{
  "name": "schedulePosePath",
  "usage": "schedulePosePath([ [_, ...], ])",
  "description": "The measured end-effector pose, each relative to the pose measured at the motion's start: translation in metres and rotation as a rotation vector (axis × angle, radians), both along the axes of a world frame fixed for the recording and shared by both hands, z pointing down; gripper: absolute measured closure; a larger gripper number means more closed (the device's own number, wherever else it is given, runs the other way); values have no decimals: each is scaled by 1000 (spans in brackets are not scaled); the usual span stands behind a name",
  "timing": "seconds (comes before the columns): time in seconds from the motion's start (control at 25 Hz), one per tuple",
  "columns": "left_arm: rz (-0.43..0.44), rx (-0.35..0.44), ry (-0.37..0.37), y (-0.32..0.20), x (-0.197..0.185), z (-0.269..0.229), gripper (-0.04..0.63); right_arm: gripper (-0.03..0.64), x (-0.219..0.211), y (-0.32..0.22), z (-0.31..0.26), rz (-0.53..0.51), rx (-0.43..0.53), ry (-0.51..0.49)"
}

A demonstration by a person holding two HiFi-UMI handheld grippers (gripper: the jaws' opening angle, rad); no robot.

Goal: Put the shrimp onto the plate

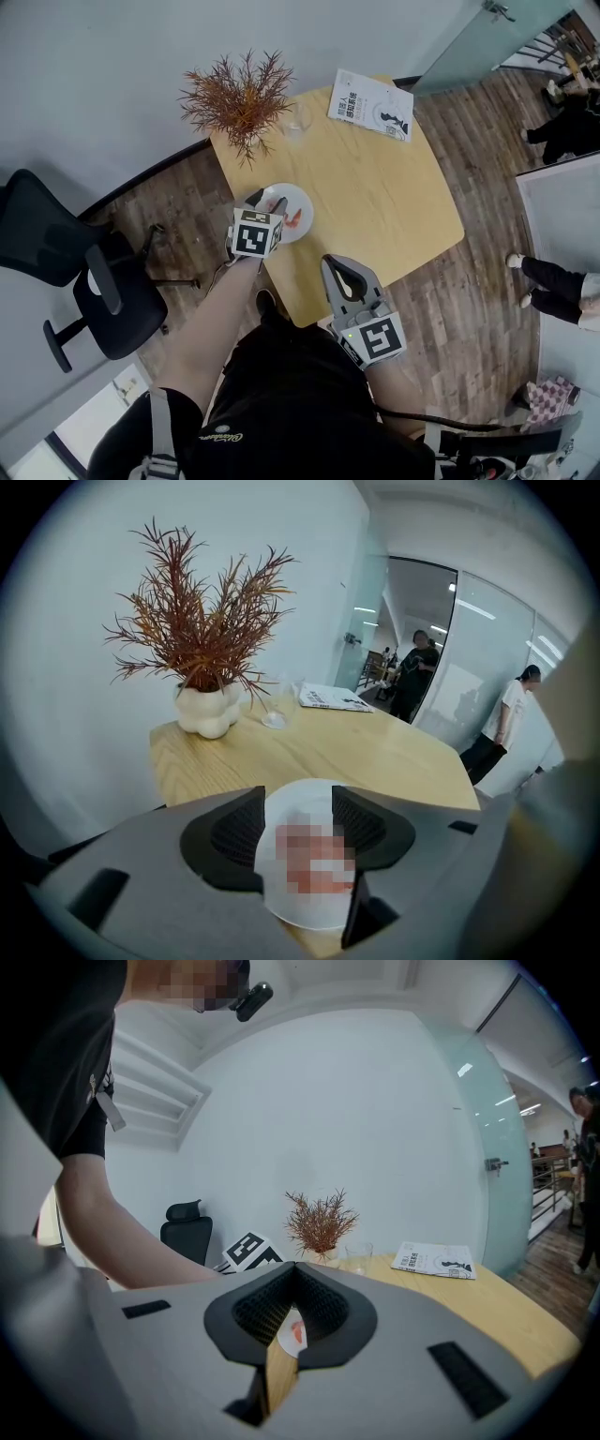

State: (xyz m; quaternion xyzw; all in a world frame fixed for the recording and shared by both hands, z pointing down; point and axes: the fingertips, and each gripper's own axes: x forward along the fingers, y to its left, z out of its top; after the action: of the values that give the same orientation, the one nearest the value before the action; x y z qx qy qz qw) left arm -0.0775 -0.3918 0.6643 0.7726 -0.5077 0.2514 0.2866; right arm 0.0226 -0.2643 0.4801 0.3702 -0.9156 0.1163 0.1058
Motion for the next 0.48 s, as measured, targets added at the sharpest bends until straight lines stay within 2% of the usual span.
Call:
schedulePosePath([
  [0.16, 3, 27, -1, 2, -2, -9, 385, 614, -3, -2, -1, -5, -3, 3],
  [0.32, -10, 45, 1, 8, -7, -16, 437, 614, -8, -2, -5, -12, 15, -3],
  [0.48, -32, 87, 39, 12, -9, -37, 507, 614, -11, -4, -10, -16, 28, -7],
])
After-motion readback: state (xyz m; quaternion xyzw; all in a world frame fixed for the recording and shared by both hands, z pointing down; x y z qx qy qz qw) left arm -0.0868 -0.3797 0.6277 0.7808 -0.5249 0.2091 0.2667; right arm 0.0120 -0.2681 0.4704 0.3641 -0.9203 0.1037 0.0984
